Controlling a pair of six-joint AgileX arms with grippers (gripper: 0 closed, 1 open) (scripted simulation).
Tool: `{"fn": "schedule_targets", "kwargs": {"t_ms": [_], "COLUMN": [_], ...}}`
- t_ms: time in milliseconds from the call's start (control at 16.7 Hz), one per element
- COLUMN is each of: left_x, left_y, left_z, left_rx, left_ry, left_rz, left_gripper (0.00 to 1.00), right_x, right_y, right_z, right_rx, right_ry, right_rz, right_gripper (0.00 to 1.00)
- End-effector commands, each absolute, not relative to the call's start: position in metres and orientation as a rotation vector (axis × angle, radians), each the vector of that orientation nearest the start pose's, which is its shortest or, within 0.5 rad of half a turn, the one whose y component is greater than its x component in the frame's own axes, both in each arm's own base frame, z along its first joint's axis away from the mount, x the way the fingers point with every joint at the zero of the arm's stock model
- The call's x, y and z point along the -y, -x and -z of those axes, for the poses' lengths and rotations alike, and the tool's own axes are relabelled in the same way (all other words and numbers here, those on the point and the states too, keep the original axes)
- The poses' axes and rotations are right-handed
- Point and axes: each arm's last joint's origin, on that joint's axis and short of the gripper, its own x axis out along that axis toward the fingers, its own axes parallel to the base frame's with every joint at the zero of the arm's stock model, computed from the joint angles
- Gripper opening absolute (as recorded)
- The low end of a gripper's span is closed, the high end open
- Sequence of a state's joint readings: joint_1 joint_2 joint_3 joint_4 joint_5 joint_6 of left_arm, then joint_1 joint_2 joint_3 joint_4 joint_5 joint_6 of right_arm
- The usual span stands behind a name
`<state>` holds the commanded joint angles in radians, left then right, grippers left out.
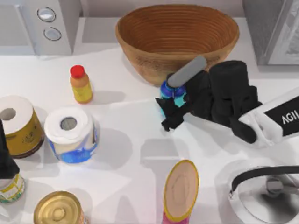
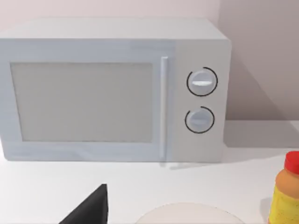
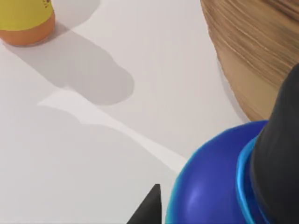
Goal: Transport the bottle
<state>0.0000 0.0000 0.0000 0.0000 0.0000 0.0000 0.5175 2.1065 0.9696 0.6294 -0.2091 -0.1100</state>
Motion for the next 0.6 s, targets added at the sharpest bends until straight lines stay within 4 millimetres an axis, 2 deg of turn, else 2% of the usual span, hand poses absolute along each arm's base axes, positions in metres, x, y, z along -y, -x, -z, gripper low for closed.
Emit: {"fn": "schedule_targets", "kwargs": {"t_ms": [360,480,600], "left_x": [0.001,0.001,0.001], "left_y": [-0.106,-0.106,-0.106], "left_z": [-0.16,-0.16,-0.16], "left_rx": [0.0,0.0,0.0], "left_ry": [0.0,0.0,0.0], "left_rz": [0.0,0.0,0.0], "left_gripper": [1.0,1.0,1.0], "right_x": [-0.208,-0.204,-0.189], "right_y": [-0.346,-0.343,-0.344], "right_z": [-0.081,-0.084,-0.09], "right_rx": [-0.471,-0.456,-0.458], "right_ry": [0.194,0.195,0.176], "right_rz": [-0.759,-0.738,-0.694], "right_gripper": [0.0,0.0,0.0]}}
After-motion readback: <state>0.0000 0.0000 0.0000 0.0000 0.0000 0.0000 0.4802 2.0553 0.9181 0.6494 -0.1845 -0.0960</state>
